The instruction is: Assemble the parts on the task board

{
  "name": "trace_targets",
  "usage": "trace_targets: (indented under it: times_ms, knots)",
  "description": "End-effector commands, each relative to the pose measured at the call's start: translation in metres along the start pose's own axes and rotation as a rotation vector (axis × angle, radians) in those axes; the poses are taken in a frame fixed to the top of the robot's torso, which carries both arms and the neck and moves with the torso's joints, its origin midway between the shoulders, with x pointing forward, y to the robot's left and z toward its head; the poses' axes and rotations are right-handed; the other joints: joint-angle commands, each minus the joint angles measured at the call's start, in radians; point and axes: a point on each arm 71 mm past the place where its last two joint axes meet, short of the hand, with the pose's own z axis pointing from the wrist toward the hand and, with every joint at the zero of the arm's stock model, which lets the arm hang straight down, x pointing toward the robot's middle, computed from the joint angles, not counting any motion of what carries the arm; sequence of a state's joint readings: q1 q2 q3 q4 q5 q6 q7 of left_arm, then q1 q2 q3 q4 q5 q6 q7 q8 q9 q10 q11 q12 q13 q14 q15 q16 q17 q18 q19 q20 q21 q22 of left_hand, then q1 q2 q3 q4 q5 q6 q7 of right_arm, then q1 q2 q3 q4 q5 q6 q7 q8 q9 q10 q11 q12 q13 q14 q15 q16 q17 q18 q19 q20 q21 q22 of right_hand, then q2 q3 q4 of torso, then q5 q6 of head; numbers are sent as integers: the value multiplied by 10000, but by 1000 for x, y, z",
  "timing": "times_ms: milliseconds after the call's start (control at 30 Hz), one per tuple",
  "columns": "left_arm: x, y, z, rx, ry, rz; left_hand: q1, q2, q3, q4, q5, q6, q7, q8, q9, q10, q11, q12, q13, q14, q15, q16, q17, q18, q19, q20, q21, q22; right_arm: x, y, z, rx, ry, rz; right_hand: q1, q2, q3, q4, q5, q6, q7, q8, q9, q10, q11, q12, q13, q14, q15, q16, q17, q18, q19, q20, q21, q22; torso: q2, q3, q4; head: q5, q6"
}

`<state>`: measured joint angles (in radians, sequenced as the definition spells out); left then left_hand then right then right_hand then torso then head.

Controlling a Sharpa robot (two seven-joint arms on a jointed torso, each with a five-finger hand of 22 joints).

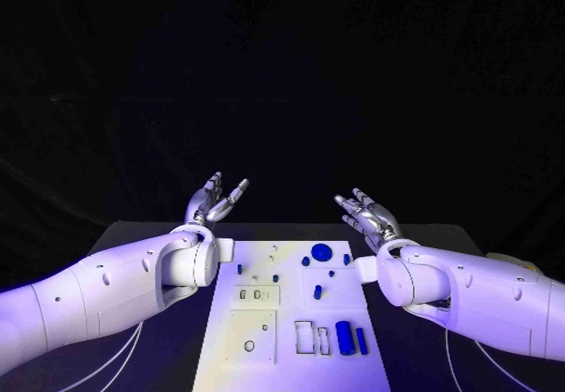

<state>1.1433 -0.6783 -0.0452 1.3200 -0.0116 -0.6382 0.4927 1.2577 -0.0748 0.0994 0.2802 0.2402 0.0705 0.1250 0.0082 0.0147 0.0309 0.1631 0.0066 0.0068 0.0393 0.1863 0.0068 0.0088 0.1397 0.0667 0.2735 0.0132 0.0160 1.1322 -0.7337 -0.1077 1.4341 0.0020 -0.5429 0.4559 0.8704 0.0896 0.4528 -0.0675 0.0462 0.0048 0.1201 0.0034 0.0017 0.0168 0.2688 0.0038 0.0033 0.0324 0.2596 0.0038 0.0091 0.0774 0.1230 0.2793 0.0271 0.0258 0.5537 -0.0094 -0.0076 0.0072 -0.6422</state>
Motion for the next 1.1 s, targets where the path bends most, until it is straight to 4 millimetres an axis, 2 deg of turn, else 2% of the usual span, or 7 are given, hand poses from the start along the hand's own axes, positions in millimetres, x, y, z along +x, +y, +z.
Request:
trace_targets:
  times_ms: [33, 267, 300, 333, 400, 467, 1100]
  knots:
    - [6, -2, 1, 191, 778, -172, 621, 65, 107, 154, 109, 186, 1083, 104, 44, 138, 274, 41, 38, 103, 235, 62, 49, 125, 51, 185, 66, 24, 11, -1, 4, 332, 2096, 497, 823, 78, 384, -391, 79, 395, 1824, 152, 141, 521, 164, 152, 124, 606, 171, 253, 162, 83, 454, 145, 231, 120, 3, -6, -2, 1, -1]
    - [6, -2, 1, 191, 778, -172, 1332, 267, 447, 93, 62, 2409, 1629, 845, 537, 2541, 891, 494, 304, 3142, 748, 1121, 735, -484, 2210, 213, 1087, 541, 12, -3, 9, 577, 2968, 504, 2712, -314, 911, -1728, 161, 3591, 1772, 1586, 1035, 5226, -104, 1424, 680, 5307, -209, 2074, 1170, 424, 3775, 59, 1703, 846, 3, -6, -2, 1, -1]
    - [6, -2, 1, 191, 778, -172, 1414, 273, 494, 82, 58, 2802, 1647, 997, 626, 2988, 932, 599, 354, 3744, 649, 1358, 864, -414, 2788, 207, 1352, 668, 12, -3, 9, 586, 2997, 504, 2712, -314, 911, -1728, 161, 3591, 1772, 1586, 1035, 5226, -104, 1424, 680, 5307, -209, 2074, 1170, 424, 3775, 59, 1703, 846, 3, -6, -2, 1, -1]
    - [6, -2, 1, 191, 778, -172, 1560, 278, 609, 85, 53, 3907, 1696, 1428, 877, 5048, 992, 1120, 567, 5972, 414, 2240, 1335, -95, 5197, 160, 2466, 1171, 12, -3, 9, 604, 3058, 503, 3233, -612, 985, -2163, 158, 5049, 1718, 2194, 1372, 7541, -278, 1991, 827, 7190, -547, 2781, 1477, 763, 5585, 48, 2503, 1184, 3, -6, -2, 1, -1]
    - [-6, -9, -8, 289, 2040, -100, 1687, 237, 744, 75, 67, 5147, 1616, 1905, 1152, 6974, 814, 1526, 663, 6945, 204, 2617, 1533, 242, 6114, 160, 2857, 1252, -16, 32, 25, -2250, 2250, -4623, 3474, -772, 1046, -2150, 185, 5983, 1623, 2468, 1527, 8165, -396, 1841, 644, 7706, -699, 2781, 1434, 910, 5992, 55, 2625, 1174, 185, -36, 60, -60, -120]
    - [-6, -12, -10, 359, 2235, -75, 1812, 187, 986, 85, 82, 6828, 1473, 2560, 1505, 8126, 577, 1725, 650, 7909, -71, 3001, 1748, 454, 6991, 89, 3159, 1267, -19, 39, 26, -2586, 2281, -5413, 3592, -951, 1139, -2150, 344, 6938, 1530, 2681, 1643, 8800, -528, 1663, 585, 8315, -860, 2792, 1391, 1014, 6384, -11, 2777, 1188, 267, -43, 87, -68, -87]
    - [-9, -47, -33, 664, 3083, -716, 1837, -373, 1979, 71, 20, 7774, 1093, 2713, 1506, 9776, 151, 1306, 596, 9391, -566, 3360, 2422, 456, 8395, -362, 3366, 1017, -8, 68, 26, -3347, 4073, -11118, 3365, -1671, 577, -1870, 614, 9220, 771, 2694, 1759, 11653, -1421, 762, 726, 11932, -1998, 3646, 2484, 1060, 8178, -1094, 5495, 2639, 1055, -109, 239, -105, -70]
